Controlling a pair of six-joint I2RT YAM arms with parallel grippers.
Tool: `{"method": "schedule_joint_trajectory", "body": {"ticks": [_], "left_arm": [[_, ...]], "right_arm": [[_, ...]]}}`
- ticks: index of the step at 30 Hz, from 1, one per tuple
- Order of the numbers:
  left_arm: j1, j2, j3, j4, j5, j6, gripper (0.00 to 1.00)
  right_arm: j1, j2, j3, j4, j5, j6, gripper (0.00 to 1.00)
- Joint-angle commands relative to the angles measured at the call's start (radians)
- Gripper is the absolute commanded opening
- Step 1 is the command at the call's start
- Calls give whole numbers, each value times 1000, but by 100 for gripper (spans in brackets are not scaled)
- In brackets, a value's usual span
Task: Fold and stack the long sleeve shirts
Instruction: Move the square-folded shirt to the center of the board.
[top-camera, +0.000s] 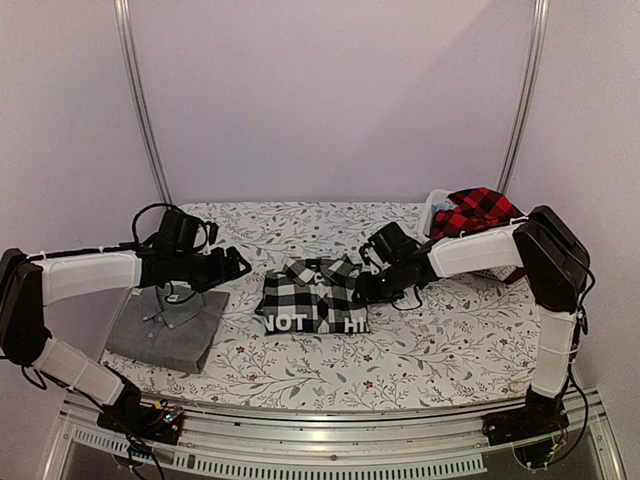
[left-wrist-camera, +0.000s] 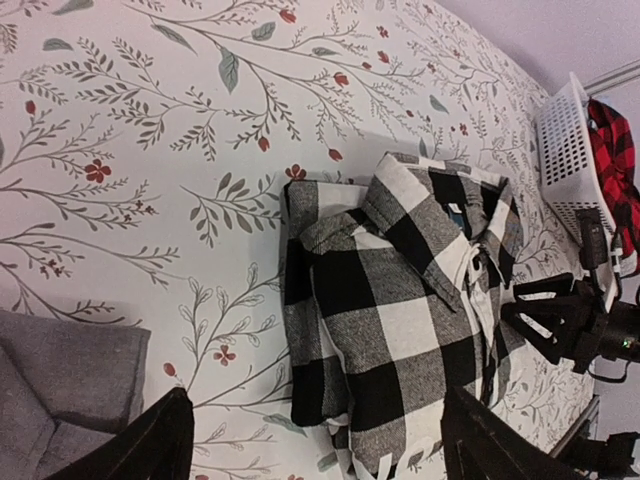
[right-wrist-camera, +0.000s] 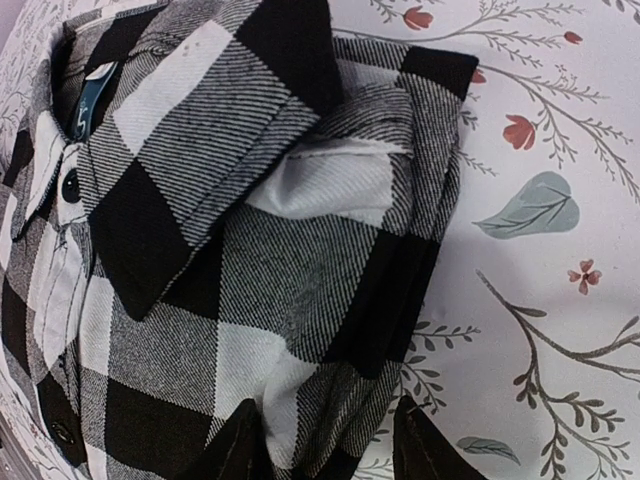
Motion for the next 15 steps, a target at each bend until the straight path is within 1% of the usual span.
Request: {"method": "schedule_joint_trajectory", "body": {"ticks": [1, 5, 8, 11, 12, 15], "left_arm": [[4, -23, 5, -18, -18, 19, 85], [3, -26, 11, -28, -28, 22, 85], [2, -29, 15, -40, -38, 22, 85], [-4, -38, 14, -53, -56, 20, 85], [-6, -42, 14, -60, -63, 19, 85], [-11, -46, 11, -91, -85, 13, 85]], "right_arm": [[21, 32, 40, -22, 44, 22, 39], [33, 34, 52, -39, 65, 33, 29], [32, 34, 52, -49, 66, 48, 14], [20, 21, 40, -56, 68, 53, 1], [13, 13, 29, -56, 68, 54, 0], [-14, -31, -17, -53, 73, 52, 0]]}}
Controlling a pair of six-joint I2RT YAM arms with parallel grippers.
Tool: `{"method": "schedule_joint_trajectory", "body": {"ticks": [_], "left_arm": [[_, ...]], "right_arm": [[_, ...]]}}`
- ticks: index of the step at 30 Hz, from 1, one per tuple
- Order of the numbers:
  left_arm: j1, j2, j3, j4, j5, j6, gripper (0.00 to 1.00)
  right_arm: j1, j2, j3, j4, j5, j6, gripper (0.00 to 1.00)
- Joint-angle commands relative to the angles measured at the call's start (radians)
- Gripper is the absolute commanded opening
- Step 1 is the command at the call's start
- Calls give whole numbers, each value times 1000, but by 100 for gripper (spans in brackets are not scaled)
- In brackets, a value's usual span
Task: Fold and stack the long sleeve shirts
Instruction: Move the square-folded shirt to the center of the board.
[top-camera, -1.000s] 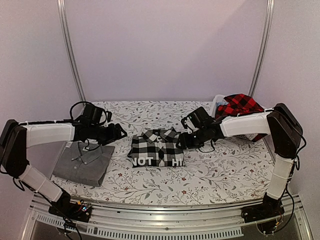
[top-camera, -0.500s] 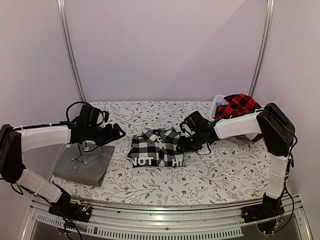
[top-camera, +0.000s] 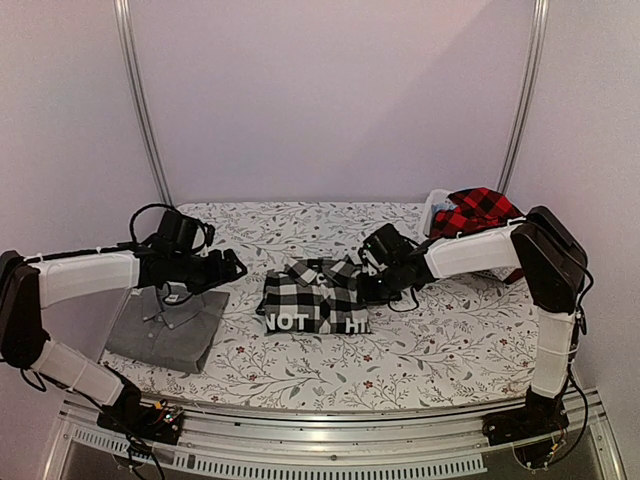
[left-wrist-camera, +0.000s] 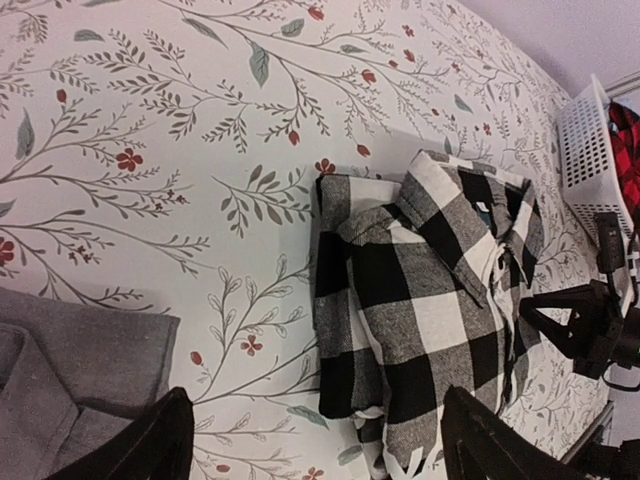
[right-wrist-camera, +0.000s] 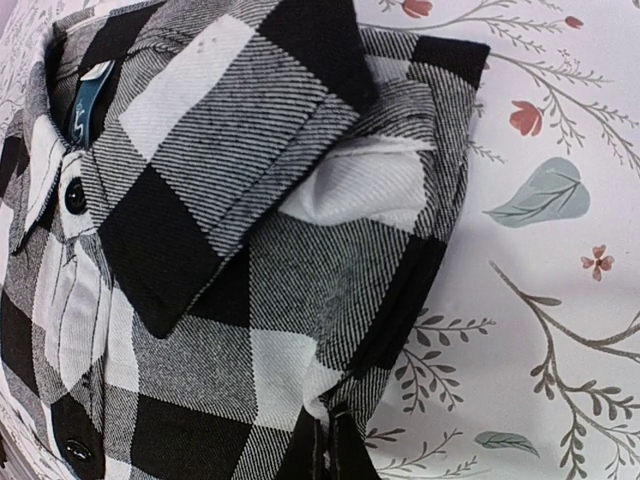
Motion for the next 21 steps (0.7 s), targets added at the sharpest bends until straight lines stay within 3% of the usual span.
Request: {"method": "schedule_joint_trajectory", "body": {"ticks": [1, 15, 21], "left_arm": [[-11, -31, 10, -58, -52, 2, 85], [-128, -43, -38, -290, -303, -105, 82], [-150, 36, -35, -317, -341, -129, 62]], "right_arm": [[-40, -66, -58, -26, 25, 0, 0], [-167, -316, -350, -21, 41, -48, 0], [-230, -428, -470, -21, 47, -48, 0]]}}
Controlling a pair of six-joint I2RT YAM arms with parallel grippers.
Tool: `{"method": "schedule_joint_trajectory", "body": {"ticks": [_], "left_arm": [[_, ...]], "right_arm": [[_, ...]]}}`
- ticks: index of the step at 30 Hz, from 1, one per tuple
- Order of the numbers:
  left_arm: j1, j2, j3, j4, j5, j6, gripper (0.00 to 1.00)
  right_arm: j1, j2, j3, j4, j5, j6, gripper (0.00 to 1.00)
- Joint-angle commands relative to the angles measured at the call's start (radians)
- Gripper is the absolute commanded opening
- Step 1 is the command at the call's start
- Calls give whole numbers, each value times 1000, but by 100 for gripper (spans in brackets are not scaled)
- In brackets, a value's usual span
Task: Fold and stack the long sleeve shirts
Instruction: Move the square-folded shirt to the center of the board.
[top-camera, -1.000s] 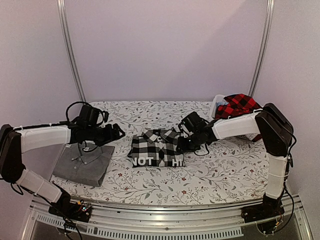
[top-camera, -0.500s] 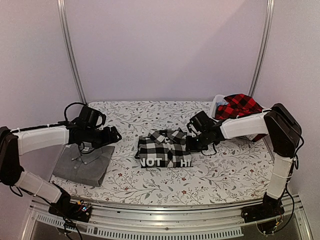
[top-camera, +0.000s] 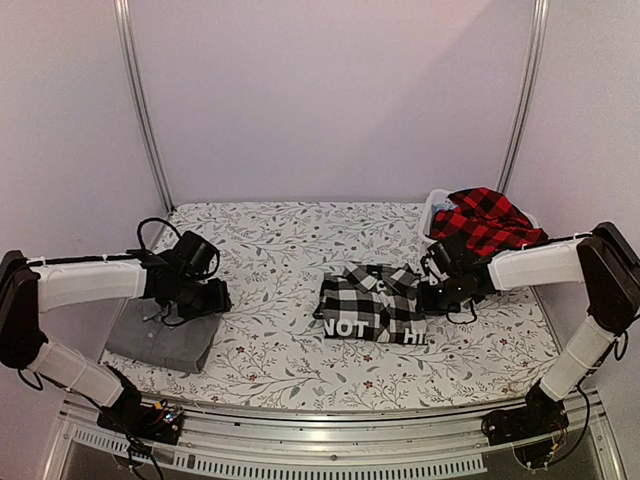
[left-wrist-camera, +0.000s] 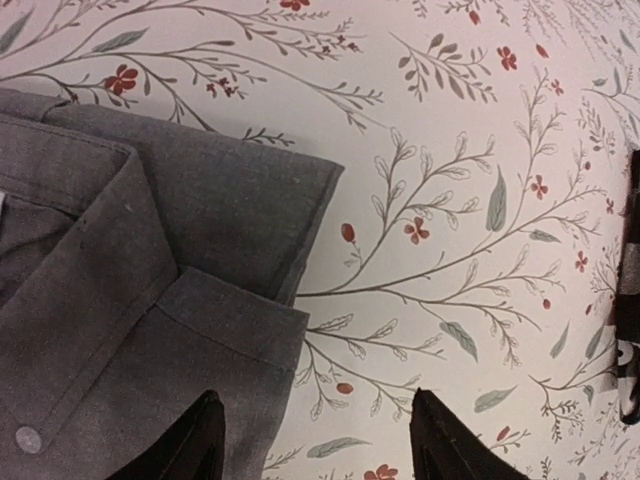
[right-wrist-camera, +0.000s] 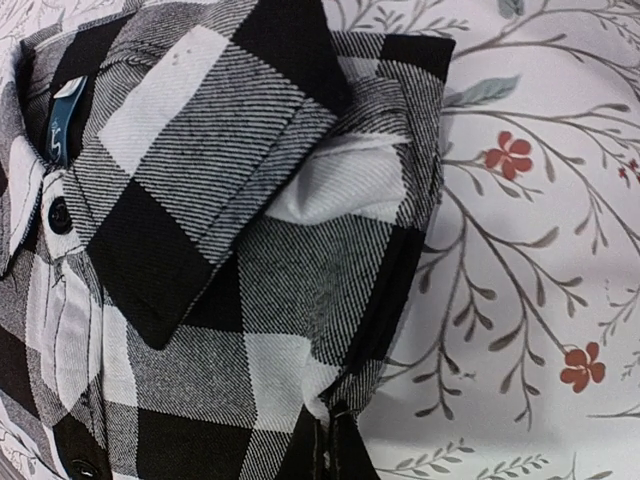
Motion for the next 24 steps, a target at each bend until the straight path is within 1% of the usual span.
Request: {"method": "schedule_joint_trajectory", "body": {"ticks": [1, 4, 9, 12, 14, 18, 22, 23, 24], "left_arm": [[-20, 67, -3, -39, -58, -30, 59], [-25, 117, 8, -39, -73, -31, 53], [-26, 191, 20, -37, -105, -32, 53], [-27, 225, 25, -4, -93, -19, 53], [-27, 255, 35, 14, -88, -7, 50], [-26, 335, 73, 29, -102, 20, 36], [-29, 388, 112, 56, -79, 51, 8], [-32, 394, 127, 64, -67, 61, 3], [-39, 402, 146, 70, -54, 70, 0]], "right_arm": [[-48, -104, -74, -12, 21, -12, 0], [-73, -142, -102, -14, 20, -14, 0], [-98, -186, -124, -17, 18, -15, 0], [-101, -195, -127, -16, 15, -16, 0], [-102, -194, -126, -14, 14, -18, 0], [-102, -192, -122, -9, 4, -23, 0], [-102, -202, -118, -9, 2, -24, 0], [-101, -204, -118, -9, 2, -25, 0], [-101, -206, -116, -9, 3, -27, 0]]}}
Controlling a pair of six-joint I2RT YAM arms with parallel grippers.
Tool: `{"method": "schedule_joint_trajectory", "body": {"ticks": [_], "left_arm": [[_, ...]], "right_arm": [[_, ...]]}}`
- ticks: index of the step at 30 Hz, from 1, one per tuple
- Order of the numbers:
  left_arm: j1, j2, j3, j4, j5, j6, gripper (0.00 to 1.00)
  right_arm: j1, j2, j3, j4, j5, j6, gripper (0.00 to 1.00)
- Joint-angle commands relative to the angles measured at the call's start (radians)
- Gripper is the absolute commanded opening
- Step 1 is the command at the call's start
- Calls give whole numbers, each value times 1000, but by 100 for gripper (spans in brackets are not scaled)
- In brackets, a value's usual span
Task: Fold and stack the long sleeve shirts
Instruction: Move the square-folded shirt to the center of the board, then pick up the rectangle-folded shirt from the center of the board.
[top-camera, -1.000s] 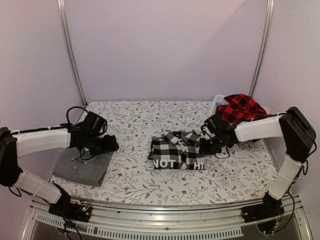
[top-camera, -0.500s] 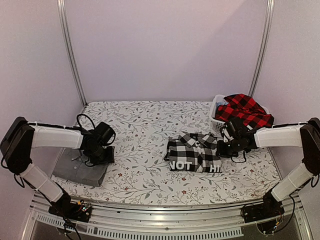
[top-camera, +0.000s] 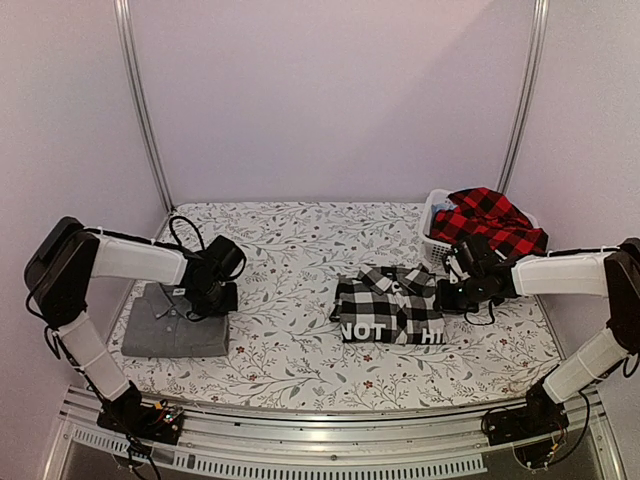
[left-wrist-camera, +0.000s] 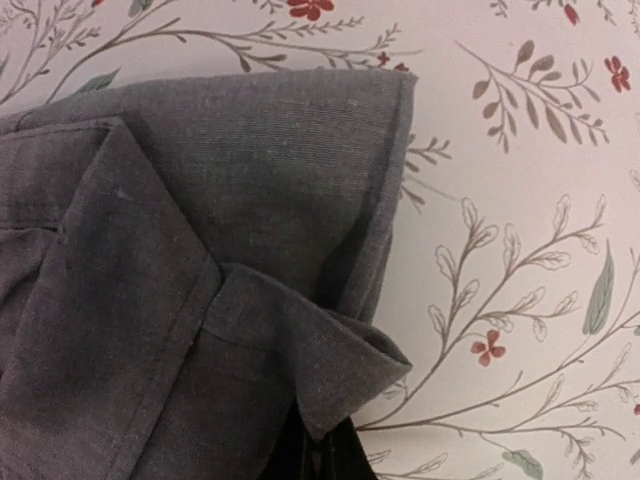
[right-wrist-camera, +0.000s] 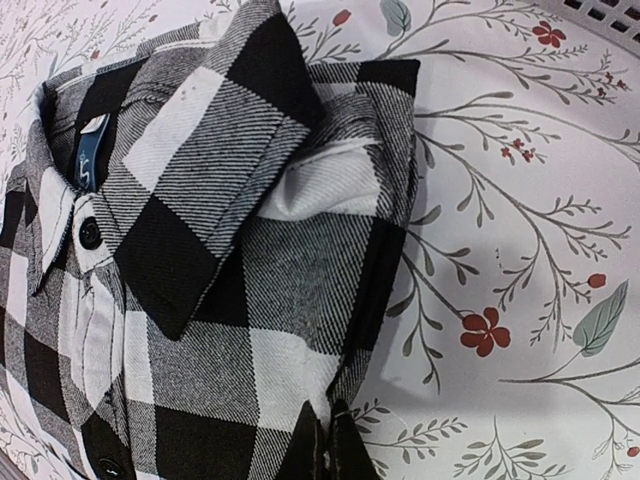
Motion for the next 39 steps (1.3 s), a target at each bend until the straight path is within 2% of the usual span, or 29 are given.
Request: {"method": "schedule_joint_trajectory", "body": {"ticks": [1, 9, 15, 18, 22, 27, 34, 39], "left_arm": [[-32, 79, 45, 48, 111, 36, 0], [-128, 216, 293, 33, 185, 46, 0], [-141, 311, 442, 43, 245, 41, 2], [-140, 341, 504, 22, 254, 52, 13], [-140, 330, 528, 10, 256, 65, 37], [-141, 267, 531, 29, 314, 68, 43], [-140, 218, 493, 140, 523, 53, 53], [-151, 261, 480, 191, 653, 45, 57]], "right_arm": [[-8, -35, 2, 3, 2, -13, 0], [-10, -26, 19, 3, -1, -22, 0], [-12, -20, 35, 3, -9, -29, 0], [-12, -10, 43, 3, -18, -34, 0], [-12, -5, 48, 1, -26, -38, 2], [-12, -3, 57, -5, -28, -38, 13], [-12, -20, 50, -6, -13, -24, 43], [-19, -19, 43, 3, -11, -16, 55]]}}
